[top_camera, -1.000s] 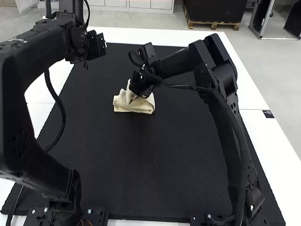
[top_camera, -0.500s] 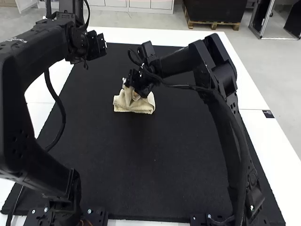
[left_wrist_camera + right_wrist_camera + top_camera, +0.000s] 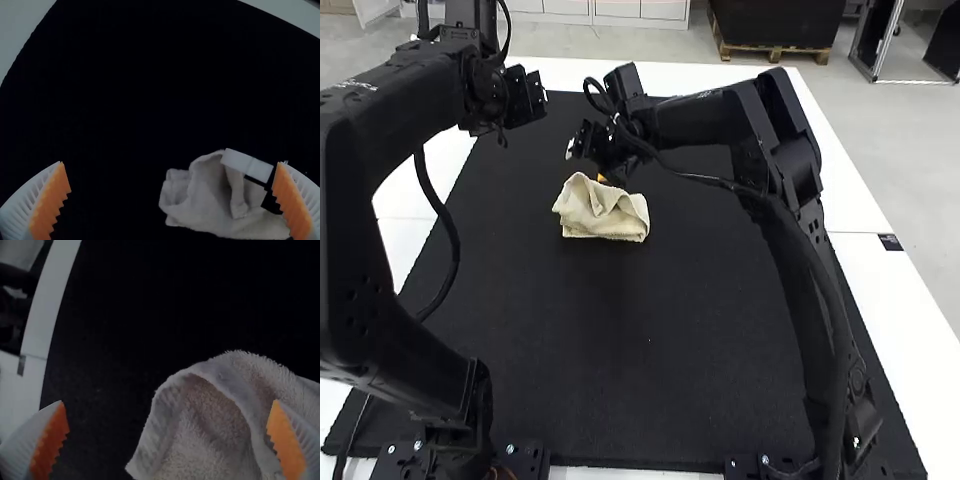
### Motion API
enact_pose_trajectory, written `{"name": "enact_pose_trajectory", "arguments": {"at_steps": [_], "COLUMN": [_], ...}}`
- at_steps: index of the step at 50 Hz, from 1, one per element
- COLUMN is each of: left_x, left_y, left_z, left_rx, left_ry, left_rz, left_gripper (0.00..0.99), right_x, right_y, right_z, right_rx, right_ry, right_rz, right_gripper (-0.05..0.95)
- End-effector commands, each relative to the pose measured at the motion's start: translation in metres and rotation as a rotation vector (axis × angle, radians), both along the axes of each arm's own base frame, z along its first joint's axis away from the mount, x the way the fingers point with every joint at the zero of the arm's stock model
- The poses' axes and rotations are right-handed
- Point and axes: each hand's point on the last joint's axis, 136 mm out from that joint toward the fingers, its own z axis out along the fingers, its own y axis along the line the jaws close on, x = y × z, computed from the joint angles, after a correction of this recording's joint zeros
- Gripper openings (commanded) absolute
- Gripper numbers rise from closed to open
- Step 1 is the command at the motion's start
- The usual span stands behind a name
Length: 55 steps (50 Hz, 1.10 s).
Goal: Fold the towel.
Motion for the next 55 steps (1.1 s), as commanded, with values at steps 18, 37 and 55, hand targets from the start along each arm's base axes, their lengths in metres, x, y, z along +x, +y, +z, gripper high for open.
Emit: {"name": "enact_pose_trajectory", "arguments": {"at_steps": [18,37,55], "left_x": [-0.006,-0.005,-0.005], "left_y": [0.001,0.0,0.003], "left_z": [0.011,0.012,0.011], "left_rx": [-0.021,-0.024,-0.025], "left_ry": [-0.033,-0.036,-0.037], "left_rz": [0.002,0.002,0.007], "left_gripper": [0.949,0.949,0.949], "right_x": [0.025,0.028,-0.003], "right_y": [-0.025,-0.048,-0.026], "right_z": [0.044,0.036,0.016], "right_rx": [0.021,0.025,0.01], "right_ry": [-0.063,-0.011,0.035], "right_rz": [-0.084,-0.094,-0.033], "right_gripper": [0.45,-0.02,-0.02]}}
